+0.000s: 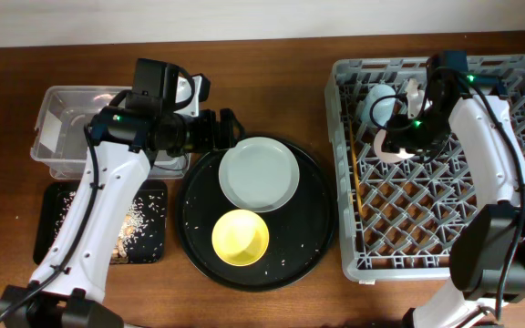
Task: Sort waste into correct bins and load items into the dishwasher rack
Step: 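Place the pink cup upside down in the rack with right gripper, then reach right gripper to the yellow bowl rim and grasp it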
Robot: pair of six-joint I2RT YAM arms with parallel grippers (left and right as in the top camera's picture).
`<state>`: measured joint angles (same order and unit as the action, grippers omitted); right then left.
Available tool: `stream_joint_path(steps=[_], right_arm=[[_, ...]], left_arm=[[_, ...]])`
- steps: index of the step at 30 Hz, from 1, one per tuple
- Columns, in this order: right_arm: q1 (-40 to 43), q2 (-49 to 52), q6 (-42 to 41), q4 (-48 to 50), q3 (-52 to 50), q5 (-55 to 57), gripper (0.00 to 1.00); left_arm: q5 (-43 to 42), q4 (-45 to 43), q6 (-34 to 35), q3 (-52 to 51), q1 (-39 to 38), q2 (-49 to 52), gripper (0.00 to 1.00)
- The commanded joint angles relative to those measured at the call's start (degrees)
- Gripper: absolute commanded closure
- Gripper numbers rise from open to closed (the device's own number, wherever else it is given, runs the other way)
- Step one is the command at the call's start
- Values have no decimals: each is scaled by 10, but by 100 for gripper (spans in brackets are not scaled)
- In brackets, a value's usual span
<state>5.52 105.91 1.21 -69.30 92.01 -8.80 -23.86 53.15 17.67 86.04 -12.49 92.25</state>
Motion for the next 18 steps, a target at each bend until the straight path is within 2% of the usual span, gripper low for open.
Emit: stream_joint_path(steps=[1, 3, 6, 8, 11, 12, 14, 18], right_arm=[[-3, -5, -2, 1, -2, 7, 24], [-3, -5, -2, 1, -2, 7, 19], [-3, -5, -2, -2, 8, -2, 18], [-3, -5, -2, -31, 49, -43, 17], [-7, -6, 33, -94, 126, -140, 9], [-15, -6, 55, -106, 139, -175, 2], [-48, -6, 98, -117, 146, -242, 2], [-170, -5, 88, -117, 143, -252, 2]], left_arm=[[12, 1, -6, 3, -2, -3, 1], [12, 1, -6, 3, -2, -3, 1], [12, 1, -6, 3, -2, -3, 1], [23, 1, -6, 3, 0, -3, 1], [79, 1, -6, 3, 14, -3, 1], [94, 0, -5, 3, 24, -3, 1], [99, -12, -4, 3, 57, -3, 1], [98, -12, -3, 3, 125, -3, 1]])
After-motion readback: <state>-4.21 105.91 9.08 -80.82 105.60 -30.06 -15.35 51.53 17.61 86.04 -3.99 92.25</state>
